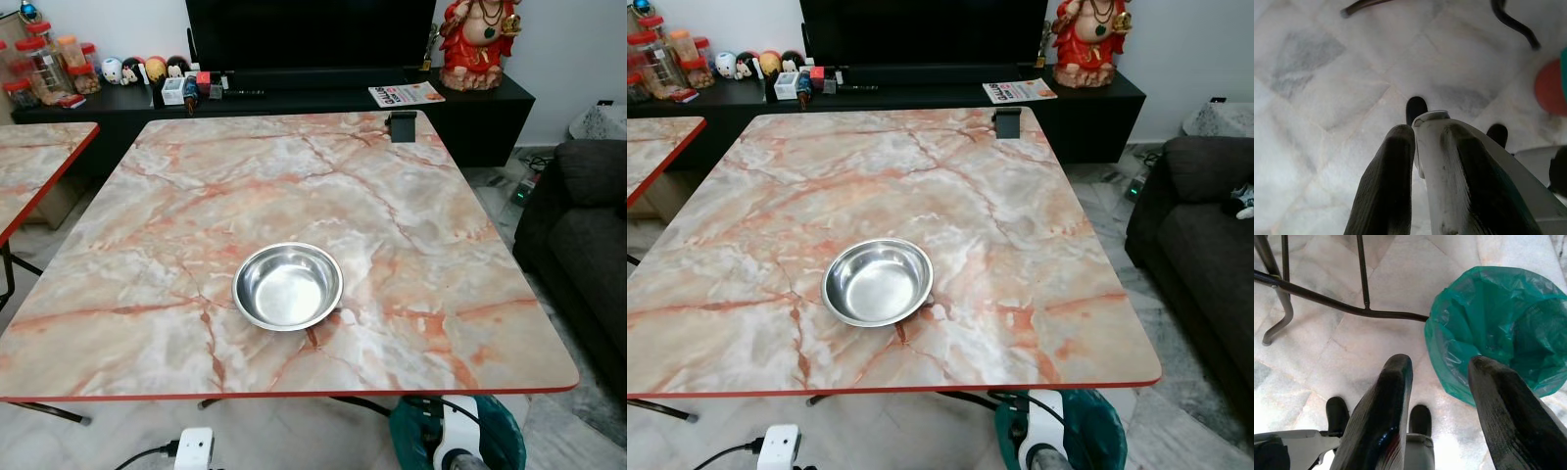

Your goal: Setting the table

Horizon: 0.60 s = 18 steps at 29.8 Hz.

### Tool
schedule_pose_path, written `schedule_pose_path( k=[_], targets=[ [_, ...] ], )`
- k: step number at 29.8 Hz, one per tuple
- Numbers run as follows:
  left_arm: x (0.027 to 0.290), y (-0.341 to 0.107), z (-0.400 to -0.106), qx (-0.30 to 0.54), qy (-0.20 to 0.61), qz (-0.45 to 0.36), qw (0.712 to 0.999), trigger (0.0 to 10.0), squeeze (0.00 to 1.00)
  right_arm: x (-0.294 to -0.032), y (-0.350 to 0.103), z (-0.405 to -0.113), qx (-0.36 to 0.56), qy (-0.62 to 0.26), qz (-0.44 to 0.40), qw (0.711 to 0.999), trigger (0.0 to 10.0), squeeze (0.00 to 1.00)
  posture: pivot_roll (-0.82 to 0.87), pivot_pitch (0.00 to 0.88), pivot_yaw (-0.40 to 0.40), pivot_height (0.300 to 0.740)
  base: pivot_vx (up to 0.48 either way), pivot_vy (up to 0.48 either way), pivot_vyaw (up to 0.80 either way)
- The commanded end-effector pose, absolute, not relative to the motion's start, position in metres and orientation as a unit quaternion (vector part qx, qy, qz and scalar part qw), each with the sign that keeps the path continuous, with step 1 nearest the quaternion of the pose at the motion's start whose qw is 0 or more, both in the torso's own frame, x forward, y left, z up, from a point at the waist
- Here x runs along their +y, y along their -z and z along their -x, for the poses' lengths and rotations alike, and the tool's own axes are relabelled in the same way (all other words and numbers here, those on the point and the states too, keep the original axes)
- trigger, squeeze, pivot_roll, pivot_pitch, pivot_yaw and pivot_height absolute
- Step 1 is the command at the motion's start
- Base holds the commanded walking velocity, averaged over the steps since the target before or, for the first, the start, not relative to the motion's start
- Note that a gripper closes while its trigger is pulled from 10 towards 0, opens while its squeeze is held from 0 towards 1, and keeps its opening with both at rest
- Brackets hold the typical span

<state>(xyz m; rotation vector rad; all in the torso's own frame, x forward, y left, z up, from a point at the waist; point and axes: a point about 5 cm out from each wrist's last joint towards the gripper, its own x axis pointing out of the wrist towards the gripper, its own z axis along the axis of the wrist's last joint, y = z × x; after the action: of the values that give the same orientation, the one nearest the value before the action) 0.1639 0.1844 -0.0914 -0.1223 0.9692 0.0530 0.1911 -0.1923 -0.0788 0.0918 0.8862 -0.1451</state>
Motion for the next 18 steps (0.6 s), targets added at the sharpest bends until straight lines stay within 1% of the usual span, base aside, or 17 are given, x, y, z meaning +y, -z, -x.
schedule_pose_path(
  k=[1, 7, 8, 11, 13, 16, 18],
  targets=[
    [0.185, 0.091, -0.166, 0.467, -0.038, 0.065, 0.881, 10.0, 0.00, -0.193, 0.079, -0.191, 0.430, 0.072, -0.046, 0.899, 10.0, 0.00, 0.00, 0.000, 0.038, 0.740, 0.000, 0.000, 0.00],
    [0.184, 0.091, -0.167, 0.465, -0.036, 0.069, 0.882, 10.0, 0.00, -0.193, 0.079, -0.190, 0.436, 0.070, -0.039, 0.896, 10.0, 0.00, 0.02, 0.000, 0.029, 0.740, 0.000, 0.000, 0.00],
    [0.187, 0.092, -0.164, 0.468, -0.049, 0.075, 0.879, 10.0, 0.00, -0.192, 0.079, -0.191, 0.434, 0.066, -0.033, 0.898, 10.0, 0.00, 0.03, 0.000, 0.021, 0.740, 0.000, 0.304, 0.00],
    [0.192, 0.094, -0.158, 0.475, -0.069, 0.080, 0.873, 10.0, 0.00, -0.190, 0.081, -0.189, 0.440, 0.051, -0.007, 0.896, 10.0, 0.00, 0.03, 0.000, 0.021, 0.740, 0.000, 0.349, 0.80],
    [0.192, 0.095, -0.155, 0.478, -0.075, 0.082, 0.871, 10.0, 0.00, -0.189, 0.080, -0.189, 0.433, 0.065, -0.034, 0.898, 10.0, 0.00, 0.03, 0.000, 0.022, 0.740, 0.000, 0.366, 0.80],
    [0.193, 0.096, -0.154, 0.479, -0.078, 0.082, 0.871, 10.0, 0.00, -0.190, 0.080, -0.189, 0.434, 0.075, -0.051, 0.896, 10.0, 0.00, 0.03, 0.000, 0.023, 0.740, 0.000, 0.379, 0.00],
    [0.194, 0.096, -0.153, 0.479, -0.081, 0.082, 0.870, 10.0, 0.00, -0.189, 0.080, -0.190, 0.434, 0.070, -0.047, 0.897, 10.0, 0.00, 0.03, 0.000, 0.025, 0.740, 0.000, 0.377, 0.00]
  ],
)
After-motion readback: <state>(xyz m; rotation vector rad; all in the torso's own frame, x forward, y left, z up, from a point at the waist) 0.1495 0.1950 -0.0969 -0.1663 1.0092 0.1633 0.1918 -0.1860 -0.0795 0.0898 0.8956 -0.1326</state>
